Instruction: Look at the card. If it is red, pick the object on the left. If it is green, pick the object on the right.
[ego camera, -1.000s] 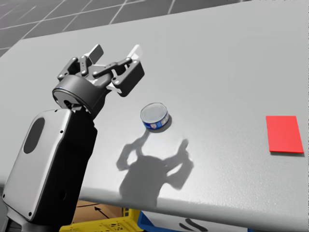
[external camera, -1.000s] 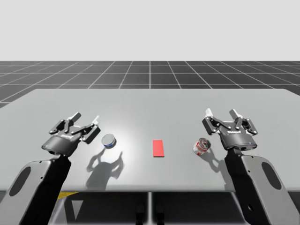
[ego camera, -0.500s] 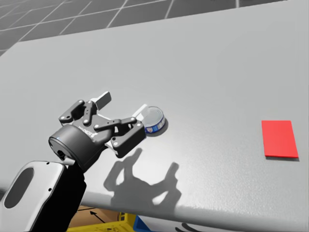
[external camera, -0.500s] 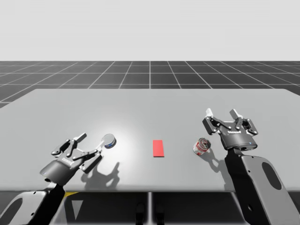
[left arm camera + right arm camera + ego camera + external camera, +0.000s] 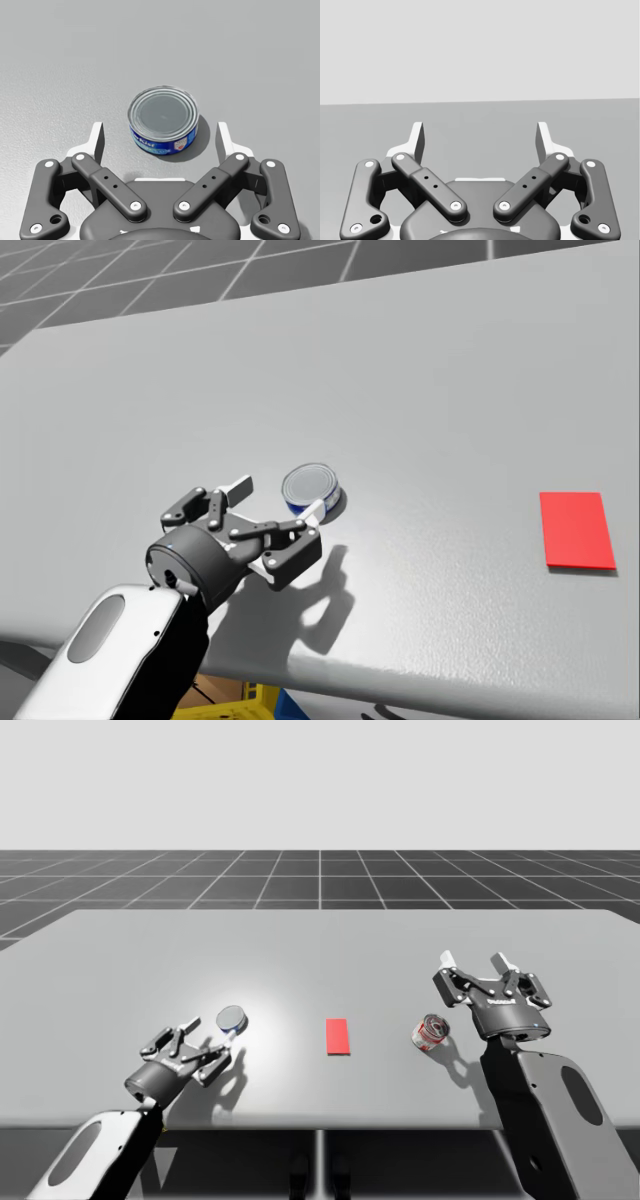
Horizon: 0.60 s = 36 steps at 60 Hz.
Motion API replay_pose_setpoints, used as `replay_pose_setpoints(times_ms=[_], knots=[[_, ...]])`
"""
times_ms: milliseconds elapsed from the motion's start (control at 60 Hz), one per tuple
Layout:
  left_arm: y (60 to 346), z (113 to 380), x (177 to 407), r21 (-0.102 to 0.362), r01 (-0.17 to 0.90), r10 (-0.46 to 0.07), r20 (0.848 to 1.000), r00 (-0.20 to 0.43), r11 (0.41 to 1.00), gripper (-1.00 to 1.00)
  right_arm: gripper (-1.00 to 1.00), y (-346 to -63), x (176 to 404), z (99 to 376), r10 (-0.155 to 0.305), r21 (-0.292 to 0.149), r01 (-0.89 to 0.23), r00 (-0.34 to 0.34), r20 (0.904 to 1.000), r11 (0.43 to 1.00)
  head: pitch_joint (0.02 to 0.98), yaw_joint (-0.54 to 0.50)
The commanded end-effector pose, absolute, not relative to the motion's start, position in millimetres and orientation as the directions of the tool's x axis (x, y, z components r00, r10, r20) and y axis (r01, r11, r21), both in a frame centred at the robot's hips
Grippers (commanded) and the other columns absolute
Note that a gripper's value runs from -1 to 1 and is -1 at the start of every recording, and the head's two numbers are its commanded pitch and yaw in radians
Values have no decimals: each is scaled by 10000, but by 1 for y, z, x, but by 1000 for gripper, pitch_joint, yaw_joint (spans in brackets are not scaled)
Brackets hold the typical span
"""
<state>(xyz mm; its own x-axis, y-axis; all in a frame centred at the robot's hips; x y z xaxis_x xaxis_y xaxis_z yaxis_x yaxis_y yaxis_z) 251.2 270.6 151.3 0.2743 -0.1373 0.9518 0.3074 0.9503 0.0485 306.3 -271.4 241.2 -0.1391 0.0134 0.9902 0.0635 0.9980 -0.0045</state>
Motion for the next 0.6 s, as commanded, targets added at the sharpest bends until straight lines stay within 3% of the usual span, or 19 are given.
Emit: replay_pose_setpoints(times_ms=[17,600], knots=[[264,145,265,444,3096,-1411,9442,2975,9498,-1000,-1000,-272,306,241,105,-19,616,-1388,9903,9981,835,343],[250,132,299,461,2952,-1523,9251,3478,9543,-1000,-1000,-273,306,242,54,26,561,-1427,9898,9984,846,333]])
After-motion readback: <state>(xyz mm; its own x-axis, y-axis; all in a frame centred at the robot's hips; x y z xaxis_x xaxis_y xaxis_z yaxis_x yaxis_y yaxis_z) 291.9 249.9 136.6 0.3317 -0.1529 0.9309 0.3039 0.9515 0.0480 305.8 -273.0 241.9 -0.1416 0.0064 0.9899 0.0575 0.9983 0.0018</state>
